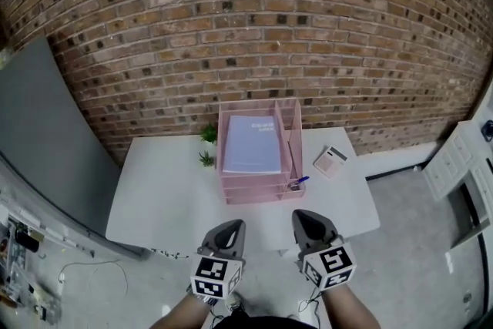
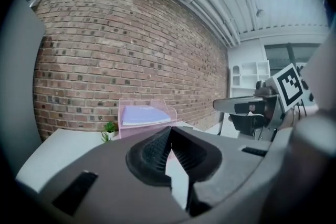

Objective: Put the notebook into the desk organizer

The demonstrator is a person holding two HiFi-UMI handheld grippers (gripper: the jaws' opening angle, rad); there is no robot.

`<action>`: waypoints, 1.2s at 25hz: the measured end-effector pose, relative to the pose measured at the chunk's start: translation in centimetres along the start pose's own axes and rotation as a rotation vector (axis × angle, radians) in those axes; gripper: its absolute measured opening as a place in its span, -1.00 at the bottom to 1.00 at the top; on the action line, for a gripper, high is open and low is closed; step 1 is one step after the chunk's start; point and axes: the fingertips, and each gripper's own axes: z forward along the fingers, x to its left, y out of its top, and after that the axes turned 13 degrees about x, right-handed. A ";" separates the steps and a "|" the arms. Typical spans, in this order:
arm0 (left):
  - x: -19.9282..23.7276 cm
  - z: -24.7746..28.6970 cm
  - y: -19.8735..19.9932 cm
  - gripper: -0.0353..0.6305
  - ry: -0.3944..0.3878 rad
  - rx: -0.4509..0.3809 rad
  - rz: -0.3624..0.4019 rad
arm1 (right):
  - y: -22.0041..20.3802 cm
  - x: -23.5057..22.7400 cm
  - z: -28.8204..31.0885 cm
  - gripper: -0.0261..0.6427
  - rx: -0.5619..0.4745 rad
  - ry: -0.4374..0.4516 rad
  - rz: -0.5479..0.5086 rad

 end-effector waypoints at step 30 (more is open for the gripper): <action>-13.6 -14.5 -8.5 -0.88 0.221 0.015 -0.189 | -8.3 8.2 -13.5 -0.91 0.059 0.349 -0.017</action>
